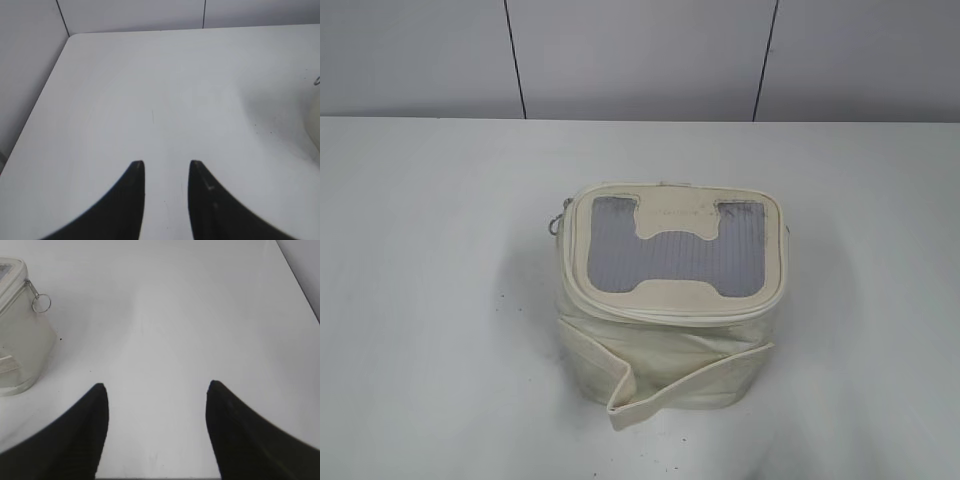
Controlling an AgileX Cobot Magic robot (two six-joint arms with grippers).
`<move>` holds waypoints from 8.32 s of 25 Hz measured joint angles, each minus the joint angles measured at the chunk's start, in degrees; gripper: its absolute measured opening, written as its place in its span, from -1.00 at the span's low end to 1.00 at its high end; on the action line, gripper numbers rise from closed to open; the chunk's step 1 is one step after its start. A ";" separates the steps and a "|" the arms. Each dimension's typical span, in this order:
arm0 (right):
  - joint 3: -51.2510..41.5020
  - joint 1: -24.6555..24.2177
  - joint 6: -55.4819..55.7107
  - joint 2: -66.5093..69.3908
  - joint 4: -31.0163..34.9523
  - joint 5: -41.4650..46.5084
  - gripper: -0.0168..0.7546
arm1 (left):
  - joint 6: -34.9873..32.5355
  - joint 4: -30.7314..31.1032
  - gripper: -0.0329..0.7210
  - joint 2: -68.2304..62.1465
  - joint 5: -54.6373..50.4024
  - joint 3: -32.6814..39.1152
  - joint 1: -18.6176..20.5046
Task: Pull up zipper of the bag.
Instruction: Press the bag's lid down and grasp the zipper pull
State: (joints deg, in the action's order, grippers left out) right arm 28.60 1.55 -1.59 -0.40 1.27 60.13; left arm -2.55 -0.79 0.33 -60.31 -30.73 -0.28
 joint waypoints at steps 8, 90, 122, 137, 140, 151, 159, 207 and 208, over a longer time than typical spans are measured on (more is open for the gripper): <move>0.00 0.00 0.00 0.00 0.00 0.00 0.29 | 0.00 0.00 -0.28 0.00 0.00 0.00 0.00; 79.66 25.74 -48.52 123.44 31.62 9.12 0.15 | -49.67 -40.04 0.01 -98.88 2.49 -39.36 -12.81; 81.46 25.74 -47.65 128.90 34.95 10.39 -0.80 | -54.89 -28.47 0.49 -98.88 12.16 -39.36 -18.86; 81.46 25.74 -47.49 128.90 34.88 10.39 -0.81 | -59.87 -27.70 0.49 -99.96 17.30 -39.36 -22.86; 81.46 25.74 -47.49 128.90 34.88 10.39 -0.81 | -59.99 -26.85 0.49 -101.06 17.50 -39.43 -22.92; 81.46 25.74 -47.44 128.90 34.82 10.39 -0.82 | -60.85 -25.44 0.44 -103.15 22.61 -39.51 -25.90; 81.46 25.74 -47.38 128.90 34.80 10.39 -0.82 | -61.02 -25.00 -0.85 -103.42 22.40 -39.51 -26.42; 81.55 25.84 -43.51 128.80 33.31 10.39 -0.82 | -22.55 -24.83 -0.92 -92.86 6.57 -31.54 -46.25; 81.55 25.84 -43.44 128.80 33.31 10.39 -0.82 | -22.35 -25.24 -0.92 -92.84 8.63 -31.40 -47.76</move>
State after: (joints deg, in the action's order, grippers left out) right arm 110.16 27.39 -45.03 128.40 34.58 70.53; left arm -24.90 -26.03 -92.52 -51.68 -62.14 -48.04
